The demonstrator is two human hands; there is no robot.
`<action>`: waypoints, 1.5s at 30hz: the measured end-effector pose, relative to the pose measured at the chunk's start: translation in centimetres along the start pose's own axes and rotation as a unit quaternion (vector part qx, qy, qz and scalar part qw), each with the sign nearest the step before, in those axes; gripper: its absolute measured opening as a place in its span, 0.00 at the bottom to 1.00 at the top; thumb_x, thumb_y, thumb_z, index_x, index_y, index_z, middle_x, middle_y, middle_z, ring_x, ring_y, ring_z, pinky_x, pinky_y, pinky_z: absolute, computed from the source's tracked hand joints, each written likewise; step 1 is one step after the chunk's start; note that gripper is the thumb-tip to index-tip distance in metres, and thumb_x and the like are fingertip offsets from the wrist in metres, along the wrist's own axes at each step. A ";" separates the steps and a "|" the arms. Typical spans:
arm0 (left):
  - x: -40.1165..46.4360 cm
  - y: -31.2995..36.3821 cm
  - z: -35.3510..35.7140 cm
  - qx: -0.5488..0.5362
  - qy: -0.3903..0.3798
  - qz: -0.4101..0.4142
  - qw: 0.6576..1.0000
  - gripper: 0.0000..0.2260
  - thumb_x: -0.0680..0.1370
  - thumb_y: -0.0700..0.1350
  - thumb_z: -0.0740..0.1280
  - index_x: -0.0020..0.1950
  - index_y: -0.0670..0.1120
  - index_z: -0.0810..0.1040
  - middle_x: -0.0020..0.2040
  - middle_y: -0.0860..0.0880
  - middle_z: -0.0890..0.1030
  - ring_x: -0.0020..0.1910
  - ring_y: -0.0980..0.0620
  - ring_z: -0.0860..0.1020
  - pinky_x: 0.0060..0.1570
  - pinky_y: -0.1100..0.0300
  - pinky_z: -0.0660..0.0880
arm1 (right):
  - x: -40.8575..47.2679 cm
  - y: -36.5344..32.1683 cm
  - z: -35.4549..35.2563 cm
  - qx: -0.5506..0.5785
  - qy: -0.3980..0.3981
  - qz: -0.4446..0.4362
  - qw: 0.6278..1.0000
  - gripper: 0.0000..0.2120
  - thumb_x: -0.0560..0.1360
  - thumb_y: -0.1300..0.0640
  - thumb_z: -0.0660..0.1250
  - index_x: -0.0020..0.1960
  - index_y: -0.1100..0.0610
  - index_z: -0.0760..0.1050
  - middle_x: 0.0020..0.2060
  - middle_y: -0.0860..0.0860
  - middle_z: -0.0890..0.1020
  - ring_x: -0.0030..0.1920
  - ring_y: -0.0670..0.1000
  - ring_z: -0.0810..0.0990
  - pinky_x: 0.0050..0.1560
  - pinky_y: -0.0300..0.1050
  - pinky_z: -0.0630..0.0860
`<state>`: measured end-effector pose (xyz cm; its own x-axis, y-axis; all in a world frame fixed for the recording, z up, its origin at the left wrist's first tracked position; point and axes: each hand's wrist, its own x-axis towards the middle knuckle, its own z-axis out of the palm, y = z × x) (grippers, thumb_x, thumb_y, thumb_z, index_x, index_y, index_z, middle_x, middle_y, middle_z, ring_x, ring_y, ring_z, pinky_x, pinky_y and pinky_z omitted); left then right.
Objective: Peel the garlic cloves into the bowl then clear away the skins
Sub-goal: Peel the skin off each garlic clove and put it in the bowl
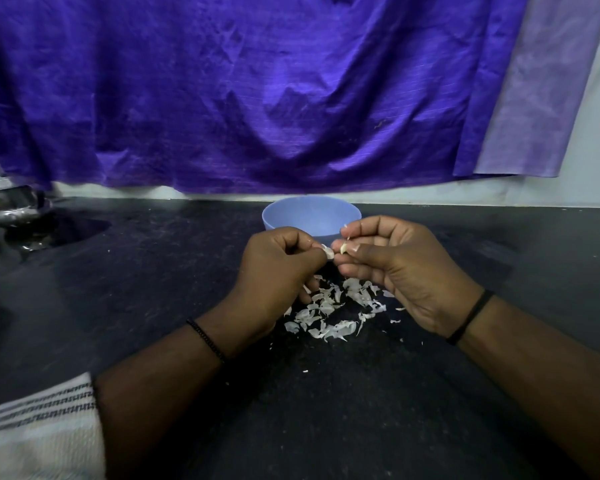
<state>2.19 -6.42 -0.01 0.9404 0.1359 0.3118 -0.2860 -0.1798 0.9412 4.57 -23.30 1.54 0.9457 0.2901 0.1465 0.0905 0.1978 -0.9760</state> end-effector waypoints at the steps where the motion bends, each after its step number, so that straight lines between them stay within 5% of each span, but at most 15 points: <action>1: -0.1 -0.1 0.0 0.025 -0.002 0.006 1.000 0.03 0.76 0.37 0.71 0.42 0.38 0.81 0.31 0.44 0.80 0.27 0.51 0.77 0.25 0.58 0.74 | 0.0 0.0 0.0 -0.007 0.000 0.000 1.000 0.08 0.74 0.70 0.69 0.52 0.63 0.79 0.45 0.60 0.86 0.42 0.53 0.86 0.43 0.42 0.84; 9: -0.1 0.0 0.0 0.155 -0.004 0.052 0.986 0.12 0.76 0.48 0.68 0.35 0.43 0.79 0.28 0.46 0.78 0.28 0.47 0.77 0.32 0.54 0.73 | -0.2 0.1 0.1 -0.041 0.014 -0.011 0.999 0.09 0.72 0.70 0.72 0.52 0.63 0.78 0.44 0.61 0.86 0.42 0.54 0.86 0.44 0.44 0.84; 14: 0.0 -0.2 -0.1 0.180 0.014 0.077 0.981 0.07 0.75 0.44 0.73 0.38 0.48 0.80 0.31 0.49 0.80 0.31 0.49 0.80 0.34 0.51 0.78 | -0.3 0.0 0.1 -0.051 0.015 -0.023 0.998 0.11 0.72 0.72 0.72 0.53 0.64 0.78 0.45 0.61 0.86 0.44 0.55 0.86 0.46 0.44 0.83; 21: -0.3 -0.2 0.1 0.204 0.026 0.136 0.969 0.05 0.73 0.41 0.75 0.44 0.50 0.84 0.35 0.54 0.80 0.29 0.62 0.75 0.32 0.68 0.72 | -0.4 -0.1 0.2 -0.064 0.030 -0.027 0.997 0.11 0.71 0.71 0.73 0.52 0.65 0.78 0.44 0.64 0.85 0.43 0.57 0.85 0.44 0.45 0.83; 40: -0.3 -0.2 0.2 0.212 0.021 0.138 0.967 0.02 0.73 0.43 0.74 0.40 0.48 0.85 0.27 0.58 0.78 0.27 0.62 0.74 0.30 0.68 0.69 | -0.4 -0.2 0.3 -0.121 0.031 -0.049 0.991 0.13 0.69 0.71 0.75 0.50 0.59 0.78 0.39 0.58 0.86 0.40 0.54 0.86 0.39 0.44 0.84; 45: -0.2 -0.2 0.0 0.195 0.006 0.125 0.973 0.03 0.74 0.42 0.74 0.40 0.48 0.85 0.28 0.58 0.80 0.27 0.60 0.77 0.29 0.62 0.74 | -0.4 -0.2 0.2 -0.138 0.015 -0.066 0.988 0.13 0.70 0.71 0.74 0.51 0.61 0.77 0.39 0.61 0.86 0.44 0.60 0.86 0.42 0.46 0.84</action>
<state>2.04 -6.43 -0.30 0.8480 0.0517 0.5275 -0.4112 -0.5638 0.7163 4.09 -23.30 1.72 0.9283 0.2506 0.2748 0.2919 -0.0328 -0.9559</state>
